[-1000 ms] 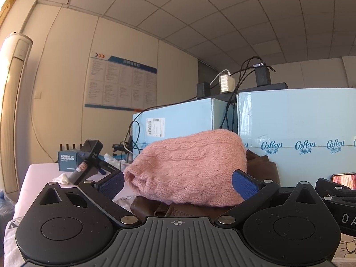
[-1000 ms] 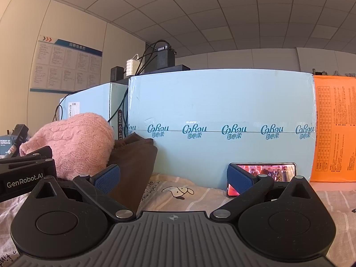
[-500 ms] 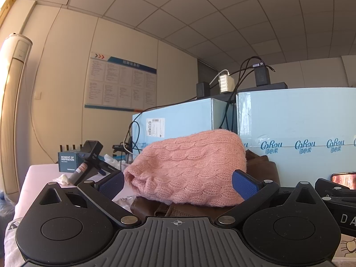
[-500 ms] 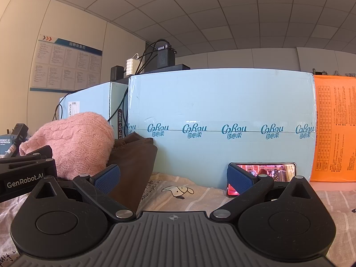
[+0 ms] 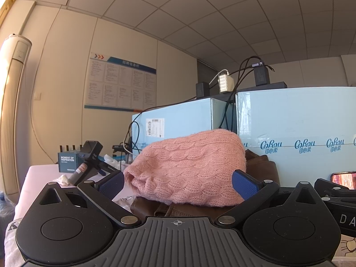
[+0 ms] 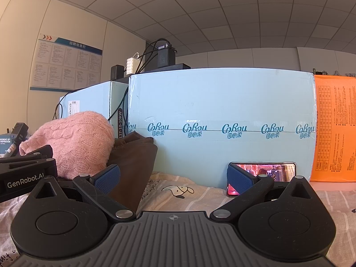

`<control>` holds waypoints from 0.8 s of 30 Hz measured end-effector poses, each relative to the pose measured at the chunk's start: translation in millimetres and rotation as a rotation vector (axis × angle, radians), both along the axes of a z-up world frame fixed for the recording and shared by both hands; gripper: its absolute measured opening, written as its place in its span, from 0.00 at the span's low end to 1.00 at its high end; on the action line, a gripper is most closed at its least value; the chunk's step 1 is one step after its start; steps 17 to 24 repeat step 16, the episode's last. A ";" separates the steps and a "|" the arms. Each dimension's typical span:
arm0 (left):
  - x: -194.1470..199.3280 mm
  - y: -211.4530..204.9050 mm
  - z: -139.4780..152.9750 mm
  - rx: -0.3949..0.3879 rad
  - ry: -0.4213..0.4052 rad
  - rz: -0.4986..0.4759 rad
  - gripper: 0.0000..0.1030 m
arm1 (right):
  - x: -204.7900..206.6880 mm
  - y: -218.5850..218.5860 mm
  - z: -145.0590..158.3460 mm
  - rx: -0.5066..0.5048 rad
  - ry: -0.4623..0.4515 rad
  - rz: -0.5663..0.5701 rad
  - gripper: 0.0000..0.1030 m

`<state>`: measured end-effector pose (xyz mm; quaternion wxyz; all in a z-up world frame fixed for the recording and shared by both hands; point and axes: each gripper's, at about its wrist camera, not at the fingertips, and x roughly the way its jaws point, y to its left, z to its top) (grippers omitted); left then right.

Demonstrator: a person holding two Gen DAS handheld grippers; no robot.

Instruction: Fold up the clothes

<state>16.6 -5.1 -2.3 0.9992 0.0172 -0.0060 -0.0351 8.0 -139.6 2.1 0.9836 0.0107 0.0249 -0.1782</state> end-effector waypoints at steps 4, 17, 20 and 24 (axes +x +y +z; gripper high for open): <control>-0.5 -0.3 -0.1 0.001 0.000 0.000 1.00 | 0.4 0.0 0.0 0.000 0.002 0.000 1.00; -0.3 -0.5 -0.2 0.002 0.001 -0.001 1.00 | -0.5 -1.5 -0.6 0.006 0.007 0.003 1.00; -0.3 -0.5 -0.2 0.002 0.001 -0.001 1.00 | -0.5 -1.5 -0.6 0.006 0.007 0.003 1.00; -0.3 -0.5 -0.2 0.002 0.001 -0.001 1.00 | -0.5 -1.5 -0.6 0.006 0.007 0.003 1.00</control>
